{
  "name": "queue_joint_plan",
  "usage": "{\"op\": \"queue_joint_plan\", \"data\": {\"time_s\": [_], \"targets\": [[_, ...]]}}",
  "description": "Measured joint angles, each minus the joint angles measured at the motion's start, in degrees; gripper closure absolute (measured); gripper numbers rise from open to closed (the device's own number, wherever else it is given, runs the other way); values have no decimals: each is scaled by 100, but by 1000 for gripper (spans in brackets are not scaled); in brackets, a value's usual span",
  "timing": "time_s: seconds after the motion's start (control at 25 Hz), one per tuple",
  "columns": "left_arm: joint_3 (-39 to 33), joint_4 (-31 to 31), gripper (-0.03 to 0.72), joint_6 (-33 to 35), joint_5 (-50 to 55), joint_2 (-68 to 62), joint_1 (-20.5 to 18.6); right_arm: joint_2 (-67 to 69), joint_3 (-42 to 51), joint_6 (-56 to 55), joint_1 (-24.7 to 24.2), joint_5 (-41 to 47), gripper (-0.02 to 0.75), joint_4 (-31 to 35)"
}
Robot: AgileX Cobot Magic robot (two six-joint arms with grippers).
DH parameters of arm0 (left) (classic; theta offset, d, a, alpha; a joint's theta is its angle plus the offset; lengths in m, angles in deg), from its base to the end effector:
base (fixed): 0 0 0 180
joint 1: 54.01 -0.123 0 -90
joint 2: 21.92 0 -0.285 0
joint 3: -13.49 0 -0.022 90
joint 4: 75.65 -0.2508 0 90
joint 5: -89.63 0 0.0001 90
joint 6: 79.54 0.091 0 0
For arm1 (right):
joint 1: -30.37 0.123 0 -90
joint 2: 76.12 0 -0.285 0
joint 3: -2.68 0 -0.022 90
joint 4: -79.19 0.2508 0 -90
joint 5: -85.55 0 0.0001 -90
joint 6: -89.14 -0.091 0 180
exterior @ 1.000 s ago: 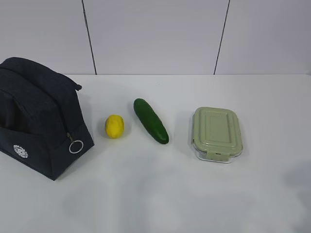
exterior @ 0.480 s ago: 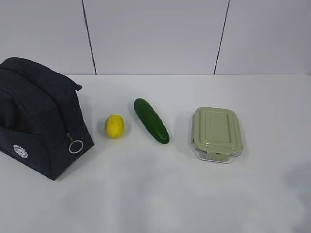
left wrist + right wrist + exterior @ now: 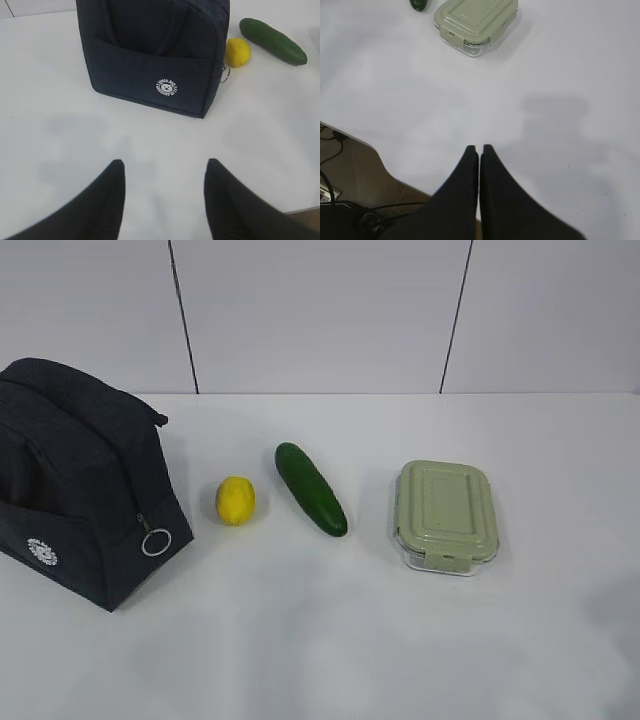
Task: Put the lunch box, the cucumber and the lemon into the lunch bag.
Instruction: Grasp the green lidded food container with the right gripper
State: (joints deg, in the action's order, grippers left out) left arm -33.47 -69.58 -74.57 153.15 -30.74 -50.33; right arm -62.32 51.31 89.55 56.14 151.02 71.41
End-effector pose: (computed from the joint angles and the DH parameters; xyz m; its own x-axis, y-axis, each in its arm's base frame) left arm -0.0081 -0.0081 0.2817 -0.4803 0.0701 -0.8743 0.1654 0.9862 -0.0117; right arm 0.0110 -0.0072 0.2713 -0.5277 -0.3250 -0.7848 -0.3781 0.9172 -0.1256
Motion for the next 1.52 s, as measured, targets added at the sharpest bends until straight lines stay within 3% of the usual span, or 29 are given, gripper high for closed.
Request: {"op": "queue_joint_plan", "data": {"time_s": [0.24, 0.32, 0.48, 0.6, 0.8, 1.12, 1.52], "targets": [[0, 0, 314, 0, 0, 0, 0, 0, 0, 0, 0, 0, 720, -24], [0, 0, 316, 0, 0, 0, 0, 0, 0, 0, 0, 0, 641, -27], [0, 0, 317, 0, 0, 0, 0, 0, 0, 0, 0, 0, 364, -104], [0, 0, 317, 0, 0, 0, 0, 0, 0, 0, 0, 0, 279, -172], [0, 0, 317, 0, 0, 0, 0, 0, 0, -41, 0, 0, 261, -178], [0, 0, 317, 0, 0, 0, 0, 477, -533, -1862, 0, 147, 256, -113], [0, -21, 317, 0, 0, 0, 0, 1711, -2436, -2054, 0, 521, 264, -564]]}}
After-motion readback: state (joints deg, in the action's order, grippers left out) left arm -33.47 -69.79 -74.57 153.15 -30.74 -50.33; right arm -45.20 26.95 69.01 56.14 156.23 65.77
